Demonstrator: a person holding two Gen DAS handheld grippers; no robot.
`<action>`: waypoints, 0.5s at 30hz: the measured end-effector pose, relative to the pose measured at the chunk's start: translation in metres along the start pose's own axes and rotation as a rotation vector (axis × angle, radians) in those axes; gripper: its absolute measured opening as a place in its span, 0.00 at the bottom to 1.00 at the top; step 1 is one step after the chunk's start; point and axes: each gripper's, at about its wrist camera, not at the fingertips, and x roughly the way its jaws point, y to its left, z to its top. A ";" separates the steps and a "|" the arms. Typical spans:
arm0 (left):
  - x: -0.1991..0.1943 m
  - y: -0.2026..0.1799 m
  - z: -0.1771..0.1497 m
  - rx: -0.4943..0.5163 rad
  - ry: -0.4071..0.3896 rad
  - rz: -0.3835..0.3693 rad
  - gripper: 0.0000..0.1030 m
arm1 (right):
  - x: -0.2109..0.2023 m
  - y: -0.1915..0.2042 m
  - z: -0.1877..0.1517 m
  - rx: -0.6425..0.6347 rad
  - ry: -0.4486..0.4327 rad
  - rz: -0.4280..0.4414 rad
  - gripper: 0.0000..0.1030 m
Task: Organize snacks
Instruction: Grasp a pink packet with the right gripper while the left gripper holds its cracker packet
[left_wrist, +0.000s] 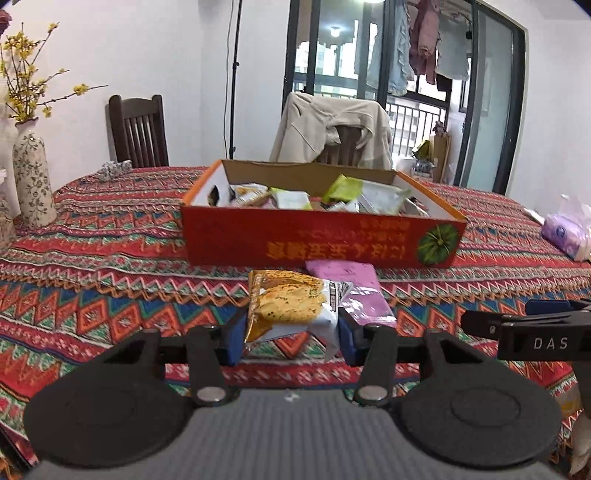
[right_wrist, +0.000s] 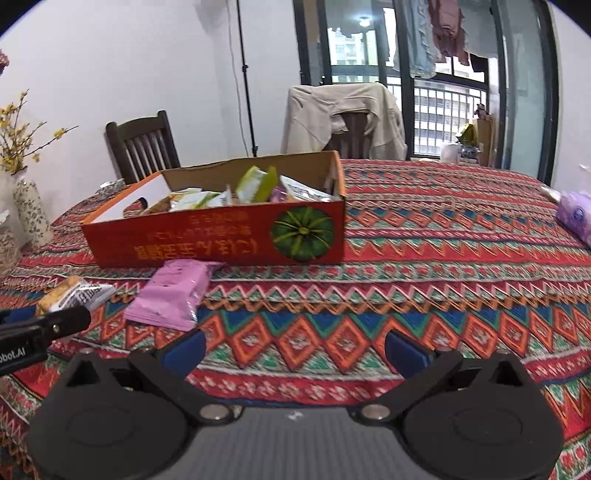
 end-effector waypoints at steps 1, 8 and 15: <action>0.000 0.003 0.002 -0.003 -0.005 0.003 0.48 | 0.001 0.004 0.003 -0.003 -0.001 0.003 1.00; 0.005 0.021 0.011 -0.021 -0.026 0.028 0.48 | 0.017 0.035 0.023 -0.028 -0.008 0.041 1.00; 0.013 0.041 0.018 -0.060 -0.029 0.076 0.48 | 0.053 0.072 0.045 -0.080 0.031 0.075 0.98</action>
